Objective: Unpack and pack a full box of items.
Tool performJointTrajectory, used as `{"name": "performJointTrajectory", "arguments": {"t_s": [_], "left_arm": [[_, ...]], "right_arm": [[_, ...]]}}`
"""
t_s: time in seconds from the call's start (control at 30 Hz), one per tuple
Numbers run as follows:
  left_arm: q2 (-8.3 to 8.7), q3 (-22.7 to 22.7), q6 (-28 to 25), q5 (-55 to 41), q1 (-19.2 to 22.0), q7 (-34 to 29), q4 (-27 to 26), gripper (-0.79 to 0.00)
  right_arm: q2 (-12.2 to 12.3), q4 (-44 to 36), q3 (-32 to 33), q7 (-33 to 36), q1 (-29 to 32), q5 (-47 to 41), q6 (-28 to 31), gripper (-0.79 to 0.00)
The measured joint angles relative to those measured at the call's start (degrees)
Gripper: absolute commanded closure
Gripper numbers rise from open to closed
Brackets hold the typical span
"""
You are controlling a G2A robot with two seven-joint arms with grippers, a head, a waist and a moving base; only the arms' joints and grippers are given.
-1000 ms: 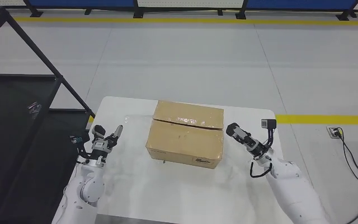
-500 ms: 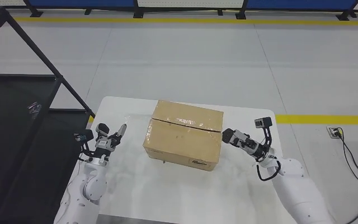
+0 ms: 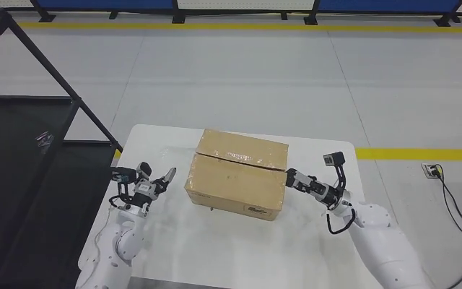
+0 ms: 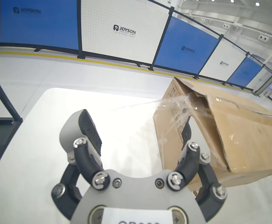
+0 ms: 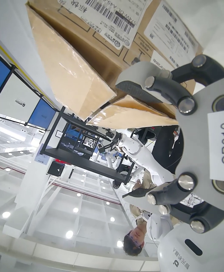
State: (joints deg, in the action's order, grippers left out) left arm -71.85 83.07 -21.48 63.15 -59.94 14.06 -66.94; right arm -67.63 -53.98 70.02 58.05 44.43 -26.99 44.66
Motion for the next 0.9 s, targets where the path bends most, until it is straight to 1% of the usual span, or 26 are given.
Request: {"name": "performJointTrajectory", "arguments": {"t_s": [0.13,0.4,0.6,0.9], "left_arm": [[-0.07,-1.6,-0.8,2.0,0.0,0.0,0.4,-0.785],[-0.27,-4.0,-0.8,4.7,0.4,0.3,1.1,-0.785],[-0.38,-4.8,-0.9,4.9,0.4,0.8,0.9,-0.785],[-0.27,-5.3,-1.8,5.1,-0.4,0.6,-0.8,-0.785]], "right_arm": [[0.2,-0.8,0.3,1.6,0.5,-1.6,0.0,-0.785],[0.9,-4.2,0.7,2.8,2.4,-5.1,-1.3,-0.785],[1.9,-8.9,1.1,3.9,4.6,-7.9,-2.3,-0.785],[4.4,-17.6,2.3,6.4,8.8,-11.2,-4.8,-0.785]]}}
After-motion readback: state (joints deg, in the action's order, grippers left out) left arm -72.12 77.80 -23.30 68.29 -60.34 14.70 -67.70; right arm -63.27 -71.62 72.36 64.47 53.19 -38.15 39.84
